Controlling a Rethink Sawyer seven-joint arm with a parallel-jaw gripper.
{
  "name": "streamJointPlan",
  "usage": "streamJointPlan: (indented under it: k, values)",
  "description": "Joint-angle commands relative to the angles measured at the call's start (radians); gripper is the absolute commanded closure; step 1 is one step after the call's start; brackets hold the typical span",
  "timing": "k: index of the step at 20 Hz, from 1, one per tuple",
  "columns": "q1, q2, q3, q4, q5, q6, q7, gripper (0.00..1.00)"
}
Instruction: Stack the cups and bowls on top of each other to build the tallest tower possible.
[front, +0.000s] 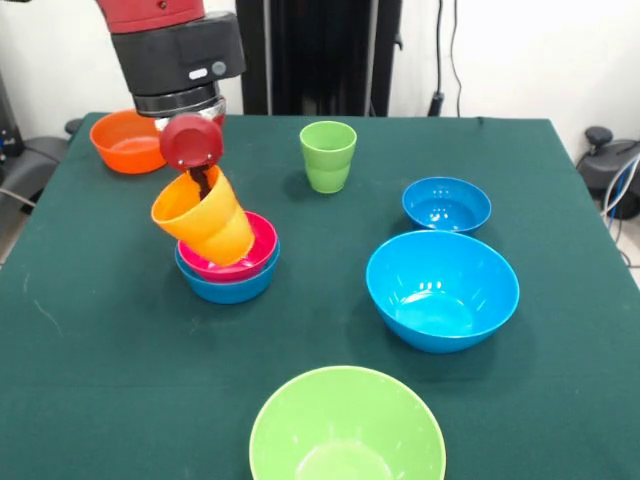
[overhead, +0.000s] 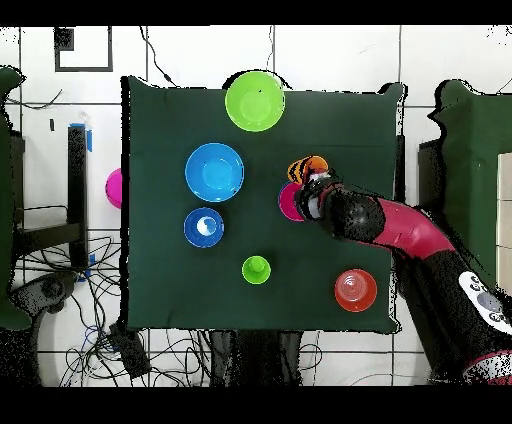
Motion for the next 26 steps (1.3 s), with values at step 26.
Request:
streamJointPlan:
  k: [26]
  values:
    - [0.897, 0.119, -0.868, -0.28, 0.062, 0.043, 0.406, 1.0]
